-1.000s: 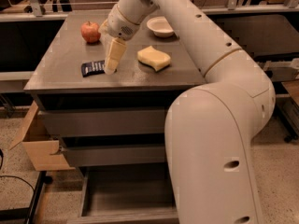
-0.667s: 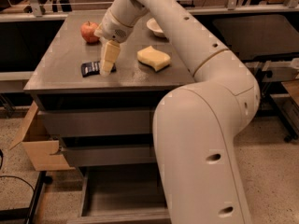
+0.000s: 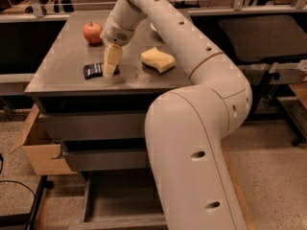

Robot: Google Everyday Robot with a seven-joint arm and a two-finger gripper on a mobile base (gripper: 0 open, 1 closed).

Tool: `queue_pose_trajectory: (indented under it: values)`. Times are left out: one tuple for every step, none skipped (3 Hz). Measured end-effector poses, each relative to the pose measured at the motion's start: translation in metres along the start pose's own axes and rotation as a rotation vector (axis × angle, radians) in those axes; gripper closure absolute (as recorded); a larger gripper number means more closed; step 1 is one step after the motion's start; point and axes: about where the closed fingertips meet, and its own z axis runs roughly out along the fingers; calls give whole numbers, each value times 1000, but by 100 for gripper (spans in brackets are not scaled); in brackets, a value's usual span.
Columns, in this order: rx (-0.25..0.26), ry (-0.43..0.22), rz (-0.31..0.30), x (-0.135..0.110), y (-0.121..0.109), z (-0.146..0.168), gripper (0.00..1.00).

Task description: Place rxbar blueberry into bottom drawer

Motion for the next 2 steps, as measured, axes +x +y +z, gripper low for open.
queue_pose_trajectory:
  values:
    - [-6,25,10,7,-4,11,0]
    - [-20,42,17,11,-4,21,0]
